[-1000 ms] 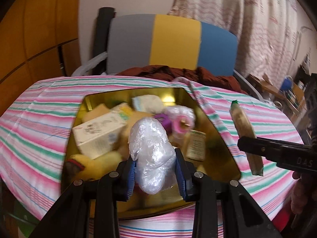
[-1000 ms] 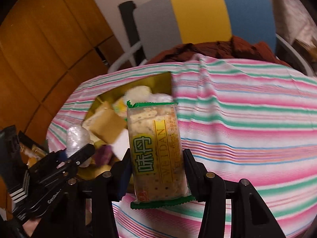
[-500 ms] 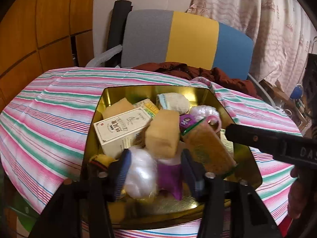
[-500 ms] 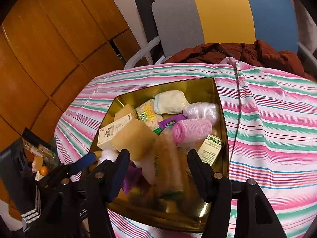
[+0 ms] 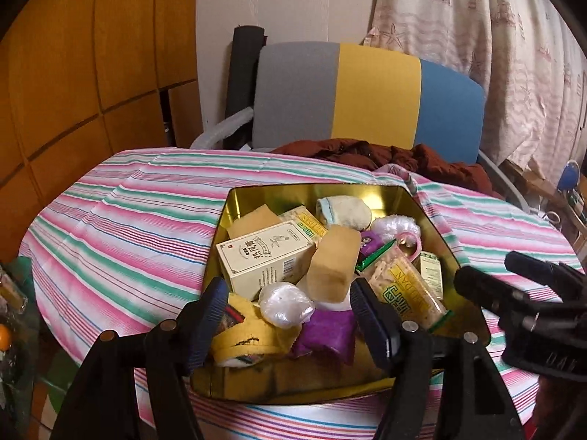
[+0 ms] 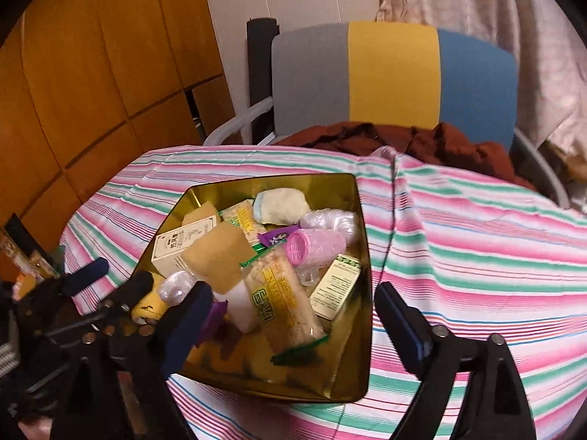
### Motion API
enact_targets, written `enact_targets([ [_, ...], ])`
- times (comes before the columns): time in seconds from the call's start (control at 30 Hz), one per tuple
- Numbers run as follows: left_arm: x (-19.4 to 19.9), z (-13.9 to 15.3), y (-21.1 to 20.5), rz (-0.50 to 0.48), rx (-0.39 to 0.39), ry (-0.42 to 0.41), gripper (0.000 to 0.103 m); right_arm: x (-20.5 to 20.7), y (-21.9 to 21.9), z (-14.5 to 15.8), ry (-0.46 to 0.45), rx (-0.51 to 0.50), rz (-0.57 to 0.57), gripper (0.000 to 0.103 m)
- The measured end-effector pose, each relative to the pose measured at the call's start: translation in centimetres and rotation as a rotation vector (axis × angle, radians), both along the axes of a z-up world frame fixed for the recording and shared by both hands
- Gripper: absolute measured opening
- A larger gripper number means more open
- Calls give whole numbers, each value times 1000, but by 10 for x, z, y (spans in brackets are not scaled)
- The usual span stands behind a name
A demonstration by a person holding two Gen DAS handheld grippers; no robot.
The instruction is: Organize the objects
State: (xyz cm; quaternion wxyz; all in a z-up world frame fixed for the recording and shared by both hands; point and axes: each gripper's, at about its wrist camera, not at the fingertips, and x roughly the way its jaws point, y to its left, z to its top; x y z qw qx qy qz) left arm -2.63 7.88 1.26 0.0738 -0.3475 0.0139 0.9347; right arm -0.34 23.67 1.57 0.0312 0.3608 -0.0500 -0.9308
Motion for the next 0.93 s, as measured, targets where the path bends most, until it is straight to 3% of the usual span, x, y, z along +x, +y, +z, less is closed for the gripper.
enact_targets([
  [0.13,10,4,1,44,-30,17,70,14,-4,-3,20,37,-25,96],
  [0.43,29,7,-3,53,18,47,70,31,0,-11,36,62,-96,97],
  [0.93,27,7,-11,42,63,35,62,32,-4,-8,46,81,-79,98],
])
